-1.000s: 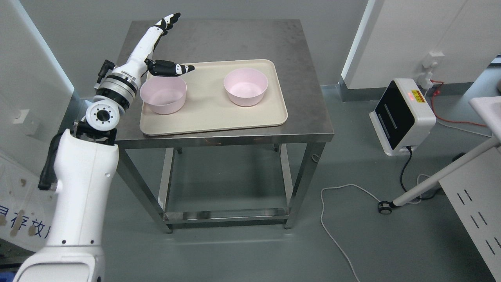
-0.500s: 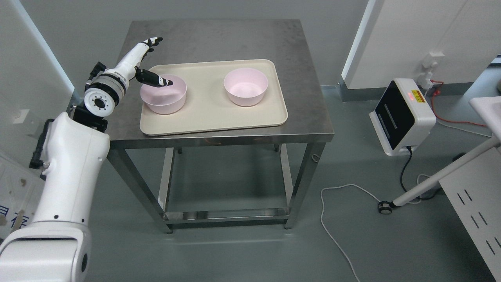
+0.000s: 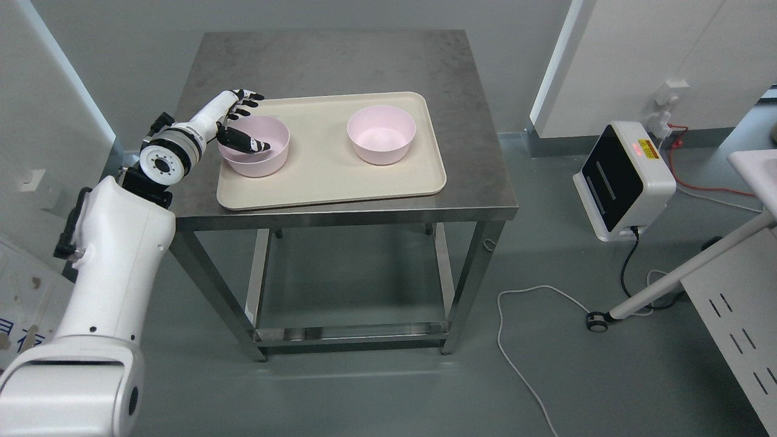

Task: Stack pink IKEA bowls on left shelf middle
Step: 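Grasp the rim of the nearer pink bowl with the left hand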

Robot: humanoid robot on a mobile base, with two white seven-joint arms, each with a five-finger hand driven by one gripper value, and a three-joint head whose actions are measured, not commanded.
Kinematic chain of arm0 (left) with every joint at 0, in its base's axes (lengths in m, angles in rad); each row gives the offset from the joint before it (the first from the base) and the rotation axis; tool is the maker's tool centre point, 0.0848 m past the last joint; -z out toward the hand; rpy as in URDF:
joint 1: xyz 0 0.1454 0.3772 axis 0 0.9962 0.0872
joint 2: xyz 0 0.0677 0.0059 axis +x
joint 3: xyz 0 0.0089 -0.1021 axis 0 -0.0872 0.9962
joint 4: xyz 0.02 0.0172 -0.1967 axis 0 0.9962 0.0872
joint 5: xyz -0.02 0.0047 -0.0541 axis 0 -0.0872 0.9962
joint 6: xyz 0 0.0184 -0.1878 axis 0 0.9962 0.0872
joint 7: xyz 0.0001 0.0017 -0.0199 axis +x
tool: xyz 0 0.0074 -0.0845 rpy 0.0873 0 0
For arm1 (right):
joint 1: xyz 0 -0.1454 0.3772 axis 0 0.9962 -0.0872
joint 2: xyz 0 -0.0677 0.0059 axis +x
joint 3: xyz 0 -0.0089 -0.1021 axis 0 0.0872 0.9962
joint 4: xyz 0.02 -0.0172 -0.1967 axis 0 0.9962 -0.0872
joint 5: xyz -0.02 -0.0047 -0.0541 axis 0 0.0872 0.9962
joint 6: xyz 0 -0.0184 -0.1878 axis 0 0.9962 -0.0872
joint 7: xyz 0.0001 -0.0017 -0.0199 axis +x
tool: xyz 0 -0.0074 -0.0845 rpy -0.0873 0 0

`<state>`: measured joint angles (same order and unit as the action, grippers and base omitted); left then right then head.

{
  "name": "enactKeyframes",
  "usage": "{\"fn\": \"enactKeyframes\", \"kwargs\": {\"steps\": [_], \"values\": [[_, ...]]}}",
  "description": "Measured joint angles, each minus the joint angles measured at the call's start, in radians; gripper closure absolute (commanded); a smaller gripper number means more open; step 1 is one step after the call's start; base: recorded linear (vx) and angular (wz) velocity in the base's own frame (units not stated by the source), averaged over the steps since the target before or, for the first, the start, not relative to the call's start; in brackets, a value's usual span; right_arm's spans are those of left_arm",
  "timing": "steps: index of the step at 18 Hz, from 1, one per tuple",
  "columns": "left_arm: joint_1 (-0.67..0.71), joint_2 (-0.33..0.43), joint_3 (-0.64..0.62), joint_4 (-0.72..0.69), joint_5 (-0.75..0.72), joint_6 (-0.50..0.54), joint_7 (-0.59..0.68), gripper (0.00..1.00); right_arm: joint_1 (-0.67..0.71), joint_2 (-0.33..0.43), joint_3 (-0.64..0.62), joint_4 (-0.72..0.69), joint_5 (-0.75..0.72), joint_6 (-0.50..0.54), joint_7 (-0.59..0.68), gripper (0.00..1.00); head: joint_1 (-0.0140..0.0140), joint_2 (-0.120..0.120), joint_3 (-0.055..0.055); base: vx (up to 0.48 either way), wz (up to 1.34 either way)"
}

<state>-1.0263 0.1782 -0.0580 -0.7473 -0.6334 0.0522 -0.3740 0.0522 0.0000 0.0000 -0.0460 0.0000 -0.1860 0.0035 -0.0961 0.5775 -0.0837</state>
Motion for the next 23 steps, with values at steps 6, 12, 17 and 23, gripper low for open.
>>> {"fn": "enactKeyframes", "kwargs": {"steps": [6,12,17,23], "values": [[-0.008,-0.012,-0.017,0.027,-0.007,-0.010,0.009,0.68,0.000,0.000,0.000,0.000,0.000,0.000,-0.006,0.00,0.0000,0.000,0.000,0.000,0.00],[-0.010,-0.019,-0.026,0.042,-0.010,-0.037,0.013,0.86,0.000,0.000,0.000,0.000,0.000,0.000,-0.003,0.00,0.0000,0.000,0.000,0.000,0.00],[-0.010,-0.027,-0.023,0.049,-0.010,-0.042,0.017,0.98,0.000,0.000,0.000,0.000,0.000,0.000,0.000,0.00,0.0000,0.000,0.000,0.000,0.00],[-0.009,-0.037,0.008,0.049,-0.010,-0.051,0.024,0.99,0.000,0.000,0.000,0.000,0.000,0.000,0.000,0.00,0.0000,0.000,0.000,0.000,0.00]]}}
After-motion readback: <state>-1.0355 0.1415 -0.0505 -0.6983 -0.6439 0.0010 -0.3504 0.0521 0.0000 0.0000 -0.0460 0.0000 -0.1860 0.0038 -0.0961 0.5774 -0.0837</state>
